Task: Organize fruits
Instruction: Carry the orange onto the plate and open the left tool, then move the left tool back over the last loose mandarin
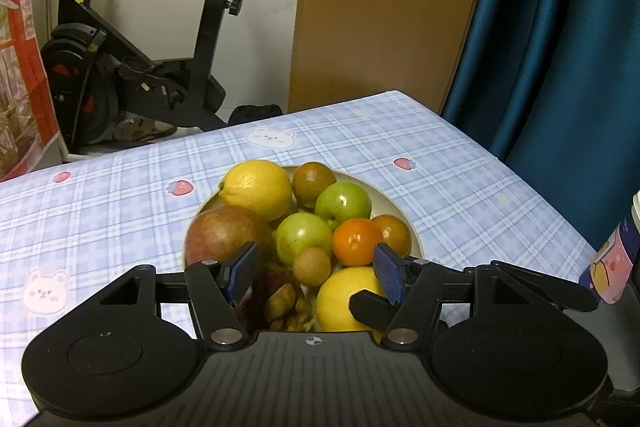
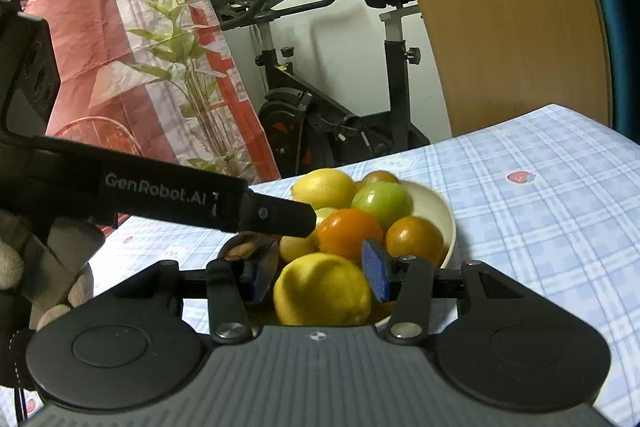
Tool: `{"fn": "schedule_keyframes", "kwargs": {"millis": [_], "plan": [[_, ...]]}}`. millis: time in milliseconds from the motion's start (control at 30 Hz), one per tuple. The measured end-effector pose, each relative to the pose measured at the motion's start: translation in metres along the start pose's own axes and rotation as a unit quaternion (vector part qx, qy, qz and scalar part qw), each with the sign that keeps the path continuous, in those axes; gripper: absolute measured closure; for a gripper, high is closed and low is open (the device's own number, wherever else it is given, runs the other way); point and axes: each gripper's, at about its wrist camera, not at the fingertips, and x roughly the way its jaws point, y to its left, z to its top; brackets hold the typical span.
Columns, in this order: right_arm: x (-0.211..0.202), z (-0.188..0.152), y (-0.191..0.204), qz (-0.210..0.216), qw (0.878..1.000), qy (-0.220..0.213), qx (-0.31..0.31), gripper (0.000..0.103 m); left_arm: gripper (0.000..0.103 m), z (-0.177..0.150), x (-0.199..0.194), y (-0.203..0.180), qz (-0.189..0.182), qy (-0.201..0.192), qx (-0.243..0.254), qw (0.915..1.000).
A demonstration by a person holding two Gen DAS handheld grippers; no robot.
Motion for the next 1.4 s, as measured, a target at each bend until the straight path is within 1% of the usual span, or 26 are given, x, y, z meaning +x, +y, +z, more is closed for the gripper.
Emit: {"fn": "schedule_keyframes", "kwargs": {"millis": [67, 100, 233, 467, 600, 767, 1033, 1233, 1400], "plan": [[-0.004, -0.002, 0.005, 0.003, 1.0, 0.003, -0.001, 0.053, 0.037, -0.003, -0.008, 0.003, 0.002, -0.004, -0.003, 1.0], [-0.007, -0.003, 0.007, 0.005, 1.0, 0.003, -0.002, 0.05, 0.037, -0.005, -0.013, 0.005, 0.002, -0.005, -0.006, 1.0], [-0.014, -0.006, 0.017, 0.011, 1.0, 0.007, -0.01, 0.05, 0.037, -0.014, -0.03, 0.015, 0.013, -0.009, -0.02, 0.9997], [-0.028, -0.012, 0.04, 0.028, 0.999, 0.013, -0.024, 0.05, 0.037, -0.035, -0.065, 0.033, 0.042, -0.022, -0.031, 0.9984], [-0.033, -0.015, 0.05, 0.046, 0.998, 0.02, -0.028, 0.05, 0.037, -0.048, -0.084, 0.046, 0.056, -0.03, -0.047, 0.9969], [-0.037, -0.02, 0.069, 0.066, 0.996, 0.032, -0.049, 0.05, 0.037, -0.067, -0.105, 0.057, 0.072, -0.036, -0.059, 0.995], [-0.038, -0.031, 0.094, 0.086, 0.991, 0.053, -0.088, 0.05, 0.037, -0.099, -0.135, 0.069, 0.081, -0.04, -0.079, 0.9928], [-0.035, -0.038, 0.099, 0.084, 0.989, 0.074, -0.093, 0.049, 0.037, -0.119, -0.149, 0.076, 0.081, -0.043, -0.106, 0.9902], [-0.035, -0.042, 0.102, 0.078, 0.988, 0.086, -0.102, 0.049, 0.037, -0.127, -0.156, 0.08, 0.082, -0.047, -0.118, 0.9885]]}}
